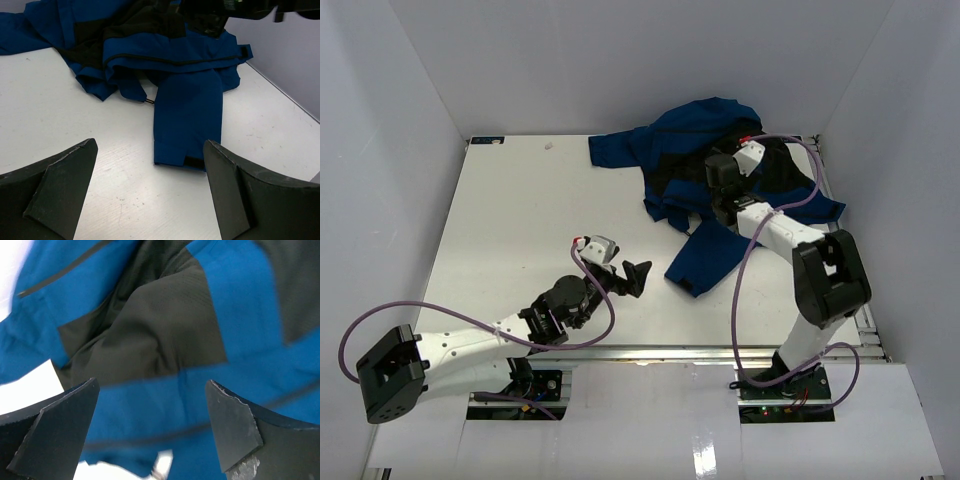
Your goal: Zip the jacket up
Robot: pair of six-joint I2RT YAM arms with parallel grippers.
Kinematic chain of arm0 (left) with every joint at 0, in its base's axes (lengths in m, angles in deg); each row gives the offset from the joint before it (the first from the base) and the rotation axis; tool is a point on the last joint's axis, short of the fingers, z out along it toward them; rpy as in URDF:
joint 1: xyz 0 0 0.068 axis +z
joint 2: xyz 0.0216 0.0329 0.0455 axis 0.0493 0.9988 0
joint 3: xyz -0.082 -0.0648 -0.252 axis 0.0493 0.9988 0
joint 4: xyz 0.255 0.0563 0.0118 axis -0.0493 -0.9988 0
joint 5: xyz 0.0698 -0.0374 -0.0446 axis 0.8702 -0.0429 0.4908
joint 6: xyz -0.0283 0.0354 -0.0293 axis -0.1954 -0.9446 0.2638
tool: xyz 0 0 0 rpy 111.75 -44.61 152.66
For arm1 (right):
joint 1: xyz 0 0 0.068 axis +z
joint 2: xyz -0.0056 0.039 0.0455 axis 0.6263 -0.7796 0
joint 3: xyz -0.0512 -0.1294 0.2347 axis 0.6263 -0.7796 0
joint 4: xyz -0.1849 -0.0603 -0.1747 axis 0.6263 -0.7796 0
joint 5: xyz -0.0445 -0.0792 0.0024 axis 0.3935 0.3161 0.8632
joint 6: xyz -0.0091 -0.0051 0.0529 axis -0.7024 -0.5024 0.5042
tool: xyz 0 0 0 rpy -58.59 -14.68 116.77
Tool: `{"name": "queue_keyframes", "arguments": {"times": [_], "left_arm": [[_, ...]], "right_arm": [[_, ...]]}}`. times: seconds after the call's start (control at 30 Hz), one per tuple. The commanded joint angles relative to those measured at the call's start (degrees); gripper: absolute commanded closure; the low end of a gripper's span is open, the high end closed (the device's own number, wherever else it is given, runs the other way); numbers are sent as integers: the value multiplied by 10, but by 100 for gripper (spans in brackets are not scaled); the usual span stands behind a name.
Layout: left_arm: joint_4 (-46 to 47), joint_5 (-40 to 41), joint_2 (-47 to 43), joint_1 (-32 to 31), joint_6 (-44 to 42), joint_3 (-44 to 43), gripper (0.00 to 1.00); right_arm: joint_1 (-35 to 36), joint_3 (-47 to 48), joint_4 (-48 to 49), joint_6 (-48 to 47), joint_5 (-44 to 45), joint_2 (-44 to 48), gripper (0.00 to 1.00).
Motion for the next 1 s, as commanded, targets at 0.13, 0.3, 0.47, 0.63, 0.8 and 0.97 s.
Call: {"name": "queue_keyframes", "arguments": {"times": [0.13, 0.3, 0.47, 0.63, 0.8, 0.97], "left_arm": [[1, 17, -19, -2, 9, 1, 2], [0, 22, -20, -2, 12, 2, 2], [-2, 36, -18, -2, 13, 1, 2], [-3, 60, -16, -2, 12, 3, 2], [3, 77, -4, -2, 8, 5, 2], [-14, 104, 42, 2, 28, -11, 2]], "right_arm": [[-41, 239, -137, 50, -105, -230, 3], [-28, 172, -37, 1, -258, -246, 34], [45, 26, 9, -54, -269, -183, 44], [137, -114, 9, -99, -196, -80, 45], [171, -282, 50, -80, -165, 52, 46], [151, -337, 45, -58, -151, 175, 43]]}}
